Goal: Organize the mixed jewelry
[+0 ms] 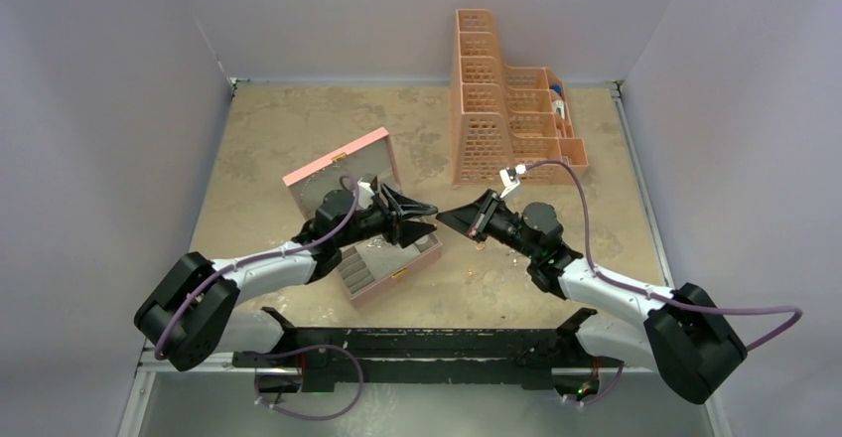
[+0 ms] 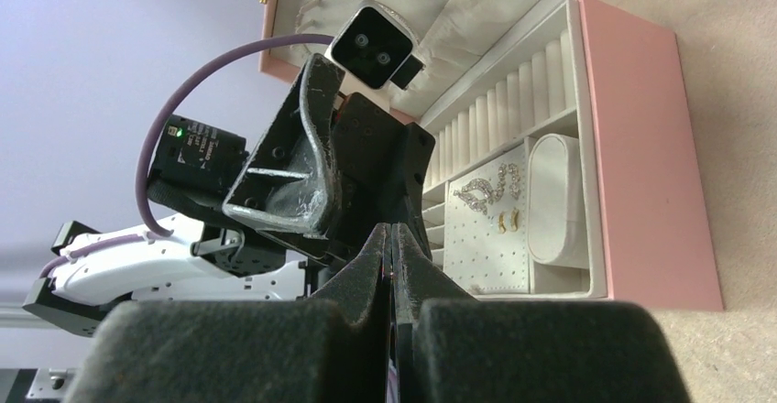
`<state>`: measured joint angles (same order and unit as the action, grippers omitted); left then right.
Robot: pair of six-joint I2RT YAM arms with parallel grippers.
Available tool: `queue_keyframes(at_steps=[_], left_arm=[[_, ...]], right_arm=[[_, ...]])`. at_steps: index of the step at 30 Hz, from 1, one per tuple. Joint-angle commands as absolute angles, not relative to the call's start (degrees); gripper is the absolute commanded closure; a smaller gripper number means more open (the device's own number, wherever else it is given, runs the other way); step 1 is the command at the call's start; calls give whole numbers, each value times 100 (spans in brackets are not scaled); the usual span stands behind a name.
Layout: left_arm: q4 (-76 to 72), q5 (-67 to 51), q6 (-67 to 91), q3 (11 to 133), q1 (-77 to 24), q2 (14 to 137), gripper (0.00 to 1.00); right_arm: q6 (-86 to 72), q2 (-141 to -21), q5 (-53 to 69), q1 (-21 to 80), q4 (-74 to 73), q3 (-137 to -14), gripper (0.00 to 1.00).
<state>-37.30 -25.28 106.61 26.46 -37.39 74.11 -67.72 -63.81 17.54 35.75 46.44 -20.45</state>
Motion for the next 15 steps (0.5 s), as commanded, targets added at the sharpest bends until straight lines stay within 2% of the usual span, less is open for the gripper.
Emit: queue_keyframes(at_steps=[1,9,11,15], left_arm=[[-4136,-2514,10926,2637,-3798,7349,57],[-4345,-2601,11077,2607,-3819,7409,64],[-4400,-2586,11092,2580,-3828,7407,71],[-4368,-2575,11030,2589,-3823,7434,74]], right_arm=[[-6834,-6293,1854,3604,5071,-2040,100],[-6847,-6283,1811,3606,5146,-2004,100],[-6856,-6282,1804,3604,5159,-1989,100],[-6899,-6269,1821,3604,5217,-1952,100]])
